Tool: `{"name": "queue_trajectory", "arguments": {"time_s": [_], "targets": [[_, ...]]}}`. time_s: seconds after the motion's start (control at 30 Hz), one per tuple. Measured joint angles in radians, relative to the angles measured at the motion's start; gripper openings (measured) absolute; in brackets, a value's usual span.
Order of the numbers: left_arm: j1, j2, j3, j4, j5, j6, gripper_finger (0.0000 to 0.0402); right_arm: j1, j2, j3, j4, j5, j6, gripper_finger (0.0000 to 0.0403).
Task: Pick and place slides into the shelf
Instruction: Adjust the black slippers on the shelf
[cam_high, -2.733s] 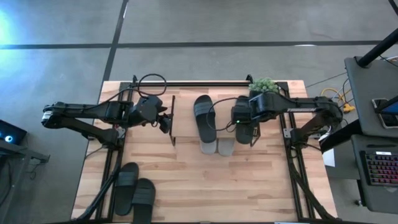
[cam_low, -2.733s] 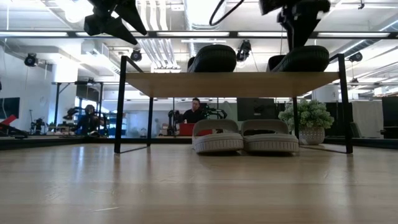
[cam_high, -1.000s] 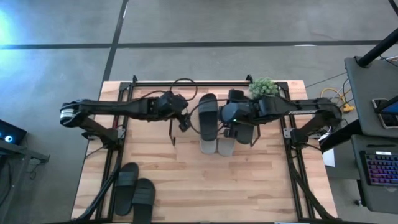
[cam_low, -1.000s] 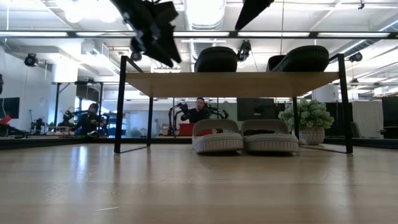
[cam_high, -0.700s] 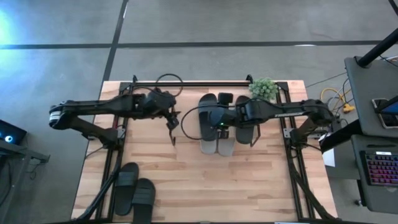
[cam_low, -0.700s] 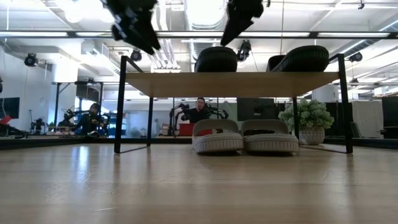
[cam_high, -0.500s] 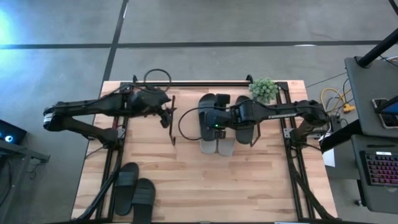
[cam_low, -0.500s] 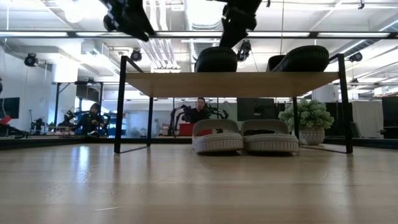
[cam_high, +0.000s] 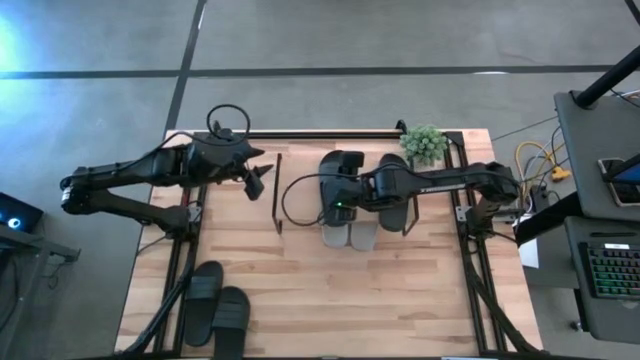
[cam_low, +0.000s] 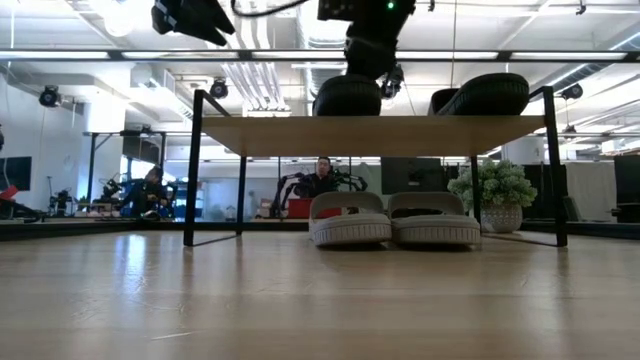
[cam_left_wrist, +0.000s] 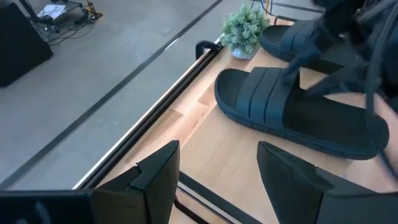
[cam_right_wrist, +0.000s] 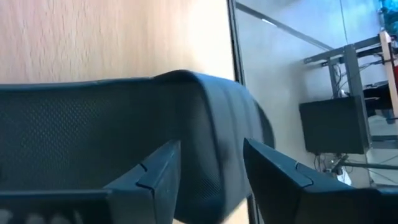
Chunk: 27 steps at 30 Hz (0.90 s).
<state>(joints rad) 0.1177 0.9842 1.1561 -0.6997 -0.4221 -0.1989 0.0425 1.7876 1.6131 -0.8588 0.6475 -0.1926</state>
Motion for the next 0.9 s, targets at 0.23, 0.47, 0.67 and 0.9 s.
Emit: {"name": "queue_trajectory", "arguments": {"time_s": [0.23, 0.47, 0.67, 0.9], "targets": [[0.0, 0.002, 0.0, 0.001, -0.003, 0.005, 0.0201, -0.008, 0.029, 0.0, 0.009, 0.045, -0.008, 0.0116], [0.0, 0.018, 0.0, 0.001, -0.002, 0.007, 0.0201, -0.016, 0.027, 0.0, -0.016, 0.09, 0.009, 0.0046], [0.0, 0.036, 0.0, 0.001, -0.002, 0.027, 0.0201, -0.016, 0.024, 0.002, -0.137, 0.097, 0.075, 0.0012], [0.0, 0.043, 0.0, 0.001, -0.002, 0.027, 0.0201, -0.002, -0.035, 0.008, -0.217, 0.08, 0.089, 0.001]]}}
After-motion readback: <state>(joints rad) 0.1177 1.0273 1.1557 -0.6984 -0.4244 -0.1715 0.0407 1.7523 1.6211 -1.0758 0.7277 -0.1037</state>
